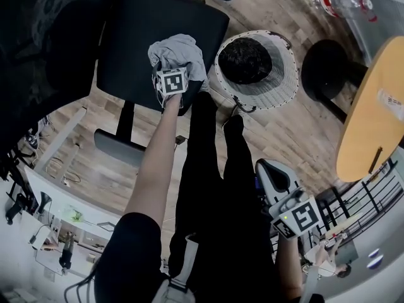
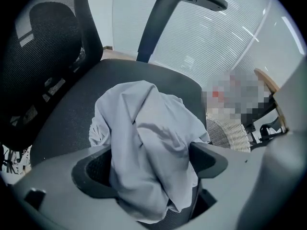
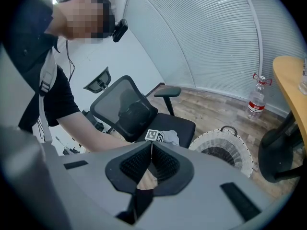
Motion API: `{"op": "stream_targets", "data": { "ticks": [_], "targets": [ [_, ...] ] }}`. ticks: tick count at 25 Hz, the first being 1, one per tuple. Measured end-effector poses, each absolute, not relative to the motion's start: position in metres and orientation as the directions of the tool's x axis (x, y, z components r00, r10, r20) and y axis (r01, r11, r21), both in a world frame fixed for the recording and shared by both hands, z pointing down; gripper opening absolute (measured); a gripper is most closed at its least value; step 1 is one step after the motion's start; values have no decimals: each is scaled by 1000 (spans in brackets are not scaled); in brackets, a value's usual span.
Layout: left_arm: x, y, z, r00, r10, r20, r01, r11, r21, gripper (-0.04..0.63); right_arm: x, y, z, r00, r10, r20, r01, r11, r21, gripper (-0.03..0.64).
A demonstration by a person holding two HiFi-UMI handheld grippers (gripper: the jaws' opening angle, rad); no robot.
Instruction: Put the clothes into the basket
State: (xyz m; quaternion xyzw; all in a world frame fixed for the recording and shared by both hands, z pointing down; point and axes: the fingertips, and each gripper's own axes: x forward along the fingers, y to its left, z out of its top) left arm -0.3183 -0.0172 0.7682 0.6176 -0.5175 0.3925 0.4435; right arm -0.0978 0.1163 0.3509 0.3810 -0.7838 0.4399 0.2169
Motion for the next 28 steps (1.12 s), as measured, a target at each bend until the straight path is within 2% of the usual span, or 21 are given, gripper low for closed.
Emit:
{"op": "stream_targets", "data": {
  "ticks": [3,10,12,16,19,28],
  "targets": [
    [-316,-18,764,171,-285,943,-985,-78,155,465,-100,118,350,-614,-411,674,-789,319,-524,17],
    [-310,-18,762,187,-295,937,-979,-136,153,256,-103,121,351,-617,-412,670,-787,317,-530,17],
    [-307,-18,761,197,-294,935,-977,-135,164,165,-104,123,352,-621,-406,671,-784,323,-530,17],
    [-305,-20,760,201,-317,927,-976,-147,161,96,-103,122,349,-622,-417,663,-783,327,-529,17],
    [-306,-23,754,186,-331,925,-977,-161,139,67,-100,121,345,-615,-433,659,-789,328,-519,17],
    [-304,-15,726,198,-310,930,-976,-153,157,64,-93,121,327,-591,-490,640,-806,324,-496,17]
  ]
}}
